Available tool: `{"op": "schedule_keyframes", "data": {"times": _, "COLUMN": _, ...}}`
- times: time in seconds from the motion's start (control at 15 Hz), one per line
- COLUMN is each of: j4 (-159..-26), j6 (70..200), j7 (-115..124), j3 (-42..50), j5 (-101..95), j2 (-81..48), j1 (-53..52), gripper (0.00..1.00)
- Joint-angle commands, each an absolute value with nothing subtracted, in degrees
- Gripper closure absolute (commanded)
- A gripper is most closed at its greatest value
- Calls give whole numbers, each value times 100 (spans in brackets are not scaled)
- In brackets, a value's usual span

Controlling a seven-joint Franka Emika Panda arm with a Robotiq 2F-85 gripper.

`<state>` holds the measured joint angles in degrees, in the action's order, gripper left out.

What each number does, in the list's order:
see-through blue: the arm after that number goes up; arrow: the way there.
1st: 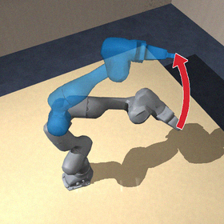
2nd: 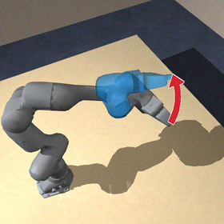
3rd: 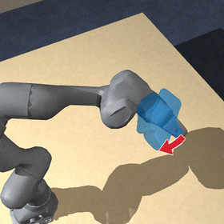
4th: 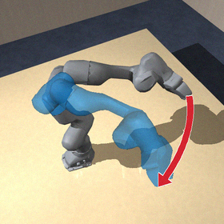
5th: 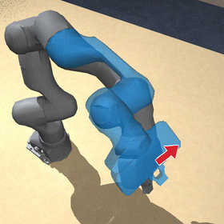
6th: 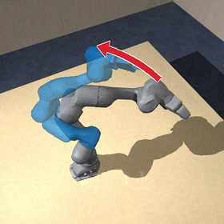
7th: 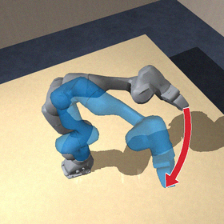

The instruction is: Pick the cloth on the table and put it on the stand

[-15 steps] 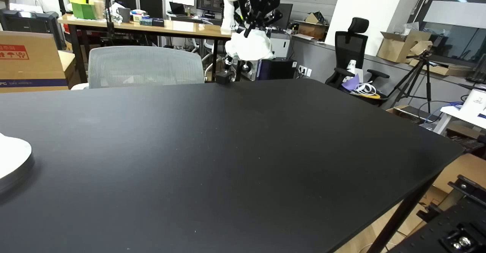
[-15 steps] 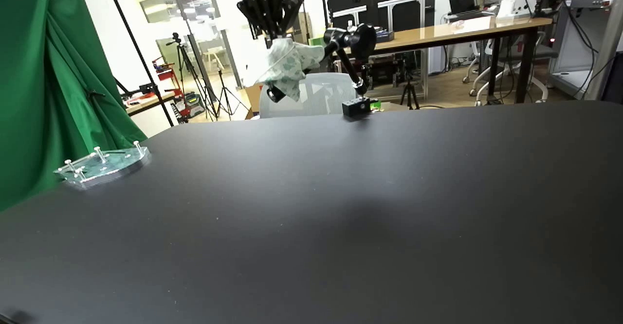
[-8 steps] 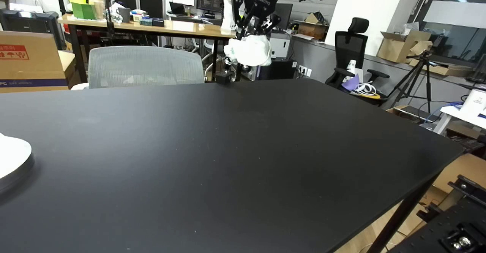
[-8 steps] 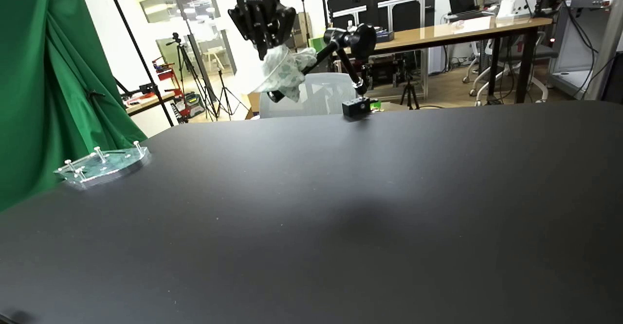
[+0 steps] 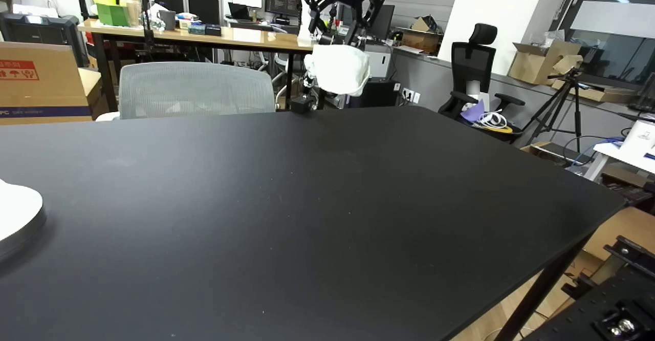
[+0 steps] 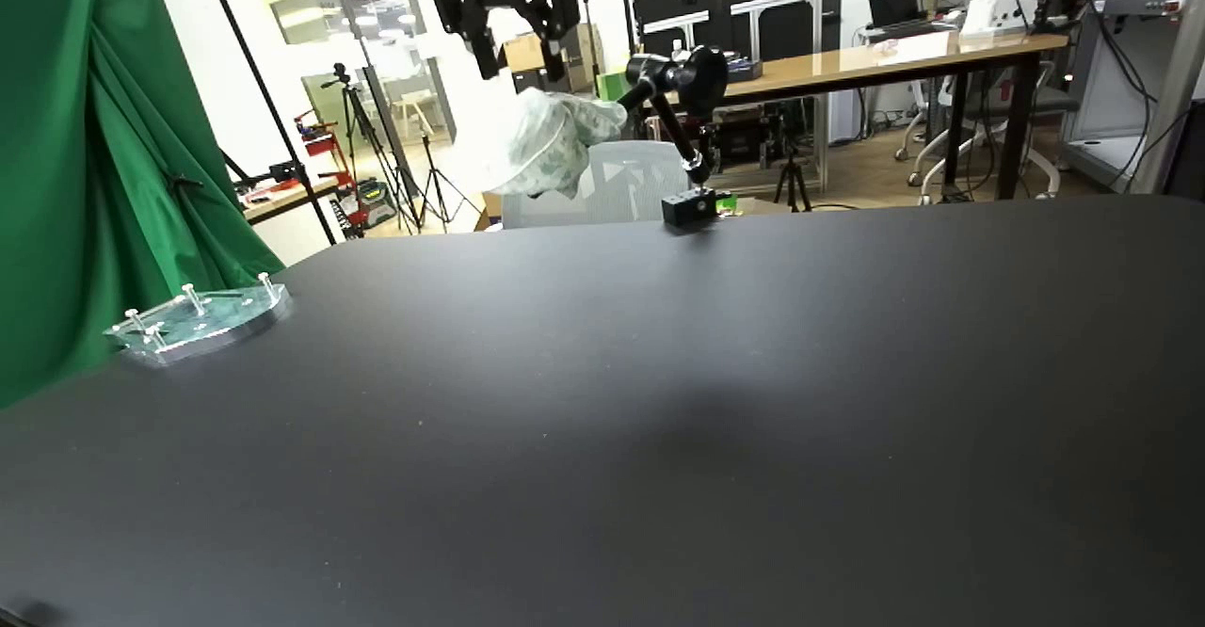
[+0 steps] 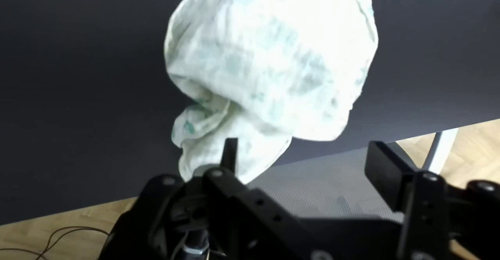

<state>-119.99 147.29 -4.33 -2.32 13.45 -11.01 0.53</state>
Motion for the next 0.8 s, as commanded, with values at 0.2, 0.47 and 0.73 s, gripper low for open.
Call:
{"op": "schedule_keyframes", "data": {"times": 0.2, "j4": -11830, "j6": 14384, "j7": 89, "j3": -128, "j5": 555, "j2": -823, "j1": -79, "gripper": 0}}
{"op": "schedule_keyframes", "data": {"times": 0.47, "j4": -12052, "j6": 13785, "j7": -178, "j3": -158, "j5": 202, "j2": -621, "j1": -63, "gripper": 0}}
{"op": "schedule_keyframes", "data": {"times": 0.73, "j4": -12632, "j6": 13347, "j7": -825, "j3": -194, "j5": 215, "j2": -351, "j1": -11, "gripper": 0}}
